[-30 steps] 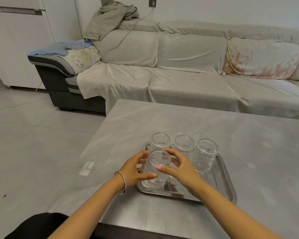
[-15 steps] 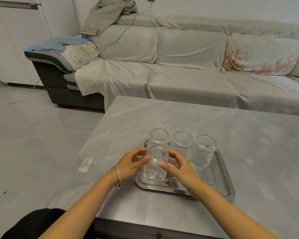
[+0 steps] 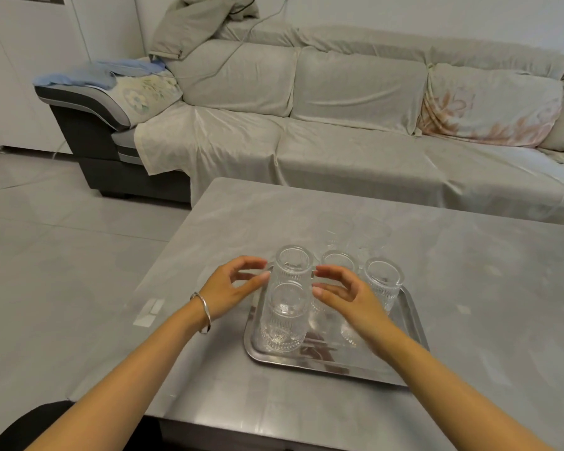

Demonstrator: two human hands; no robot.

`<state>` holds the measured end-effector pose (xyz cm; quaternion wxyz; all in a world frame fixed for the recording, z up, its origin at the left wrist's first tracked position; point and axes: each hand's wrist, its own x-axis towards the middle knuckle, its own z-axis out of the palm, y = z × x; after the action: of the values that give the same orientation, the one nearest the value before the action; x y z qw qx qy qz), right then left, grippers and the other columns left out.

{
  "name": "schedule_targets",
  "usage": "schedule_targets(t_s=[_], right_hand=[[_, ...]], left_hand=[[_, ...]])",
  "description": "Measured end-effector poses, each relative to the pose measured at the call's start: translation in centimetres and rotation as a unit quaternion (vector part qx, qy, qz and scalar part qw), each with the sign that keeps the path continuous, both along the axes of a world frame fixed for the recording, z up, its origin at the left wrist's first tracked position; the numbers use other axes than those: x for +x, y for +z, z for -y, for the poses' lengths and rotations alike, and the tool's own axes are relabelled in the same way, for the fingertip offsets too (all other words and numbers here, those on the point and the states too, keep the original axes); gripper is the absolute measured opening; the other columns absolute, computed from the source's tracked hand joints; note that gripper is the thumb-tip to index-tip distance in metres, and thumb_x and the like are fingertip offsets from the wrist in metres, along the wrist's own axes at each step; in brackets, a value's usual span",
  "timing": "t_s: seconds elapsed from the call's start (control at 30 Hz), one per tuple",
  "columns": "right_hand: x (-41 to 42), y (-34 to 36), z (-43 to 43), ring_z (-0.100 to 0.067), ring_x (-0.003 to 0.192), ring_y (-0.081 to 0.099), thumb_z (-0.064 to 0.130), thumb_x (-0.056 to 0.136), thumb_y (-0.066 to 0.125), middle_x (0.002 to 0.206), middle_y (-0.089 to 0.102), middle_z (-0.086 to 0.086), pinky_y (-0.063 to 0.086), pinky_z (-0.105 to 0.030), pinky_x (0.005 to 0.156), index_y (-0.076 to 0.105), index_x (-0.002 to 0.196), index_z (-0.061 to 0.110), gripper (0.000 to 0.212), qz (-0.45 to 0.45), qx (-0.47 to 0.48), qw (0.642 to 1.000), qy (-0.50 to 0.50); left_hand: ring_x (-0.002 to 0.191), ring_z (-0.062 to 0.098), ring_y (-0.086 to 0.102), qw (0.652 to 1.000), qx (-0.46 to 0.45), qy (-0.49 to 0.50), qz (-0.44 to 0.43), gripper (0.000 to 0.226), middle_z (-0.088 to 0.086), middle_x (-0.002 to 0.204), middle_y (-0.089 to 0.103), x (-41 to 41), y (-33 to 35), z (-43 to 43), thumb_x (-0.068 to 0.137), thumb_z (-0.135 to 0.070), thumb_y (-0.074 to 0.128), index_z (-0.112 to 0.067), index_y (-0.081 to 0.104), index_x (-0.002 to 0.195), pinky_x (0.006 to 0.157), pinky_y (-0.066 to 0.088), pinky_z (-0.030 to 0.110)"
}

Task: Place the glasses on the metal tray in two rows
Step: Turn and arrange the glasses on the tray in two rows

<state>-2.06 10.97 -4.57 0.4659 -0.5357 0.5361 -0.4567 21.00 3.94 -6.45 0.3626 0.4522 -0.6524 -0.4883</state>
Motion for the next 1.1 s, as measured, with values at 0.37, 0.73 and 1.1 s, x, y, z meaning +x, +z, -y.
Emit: schedule_targets(t_s=[0.37, 0.73, 1.1], right_hand=[[-8.4, 5.5, 8.7, -0.013, 0.111, 0.058, 0.021, 0.079, 0.073, 0.118, 0.062, 0.004, 0.046, -0.028, 0.095, 0.059, 0.112, 0.021, 0.037, -0.157, -0.109, 0.977, -0.092], [-13.7, 0.6, 13.9, -0.014, 0.134, 0.037, 0.034, 0.072, 0.078, 0.146, 0.043, 0.002, 0.03, -0.025, 0.099, 0.045, 0.137, 0.024, 0.074, -0.205, 0.0, 0.974, -0.098], [-13.4, 0.5, 13.7, -0.008, 0.126, 0.04, 0.037, 0.077, 0.072, 0.143, 0.045, 0.004, 0.031, -0.023, 0.098, 0.045, 0.135, 0.023, 0.066, -0.185, -0.022, 0.976, -0.117]], left_hand=[[0.106, 0.015, 0.055, 0.997, -0.066, 0.007, 0.045, 0.05, -0.002, 0.126, 0.054, -7.0, 4.0, 8.3, 0.076, -0.041, 0.065, -0.024, 0.05, 0.121, 0.081, 0.046, 0.023], [0.134, 0.024, 0.036, 0.954, -0.051, -0.1, 0.279, 0.098, 0.004, 0.15, 0.03, -16.4, 3.3, 14.6, 0.063, -0.05, 0.075, -0.022, 0.024, 0.141, 0.109, 0.034, 0.044], [0.104, 0.016, 0.056, 0.976, -0.09, -0.025, 0.199, 0.088, -0.001, 0.127, 0.054, -16.0, 3.3, 14.6, 0.057, -0.052, 0.077, -0.021, 0.043, 0.131, 0.087, 0.045, 0.029]])
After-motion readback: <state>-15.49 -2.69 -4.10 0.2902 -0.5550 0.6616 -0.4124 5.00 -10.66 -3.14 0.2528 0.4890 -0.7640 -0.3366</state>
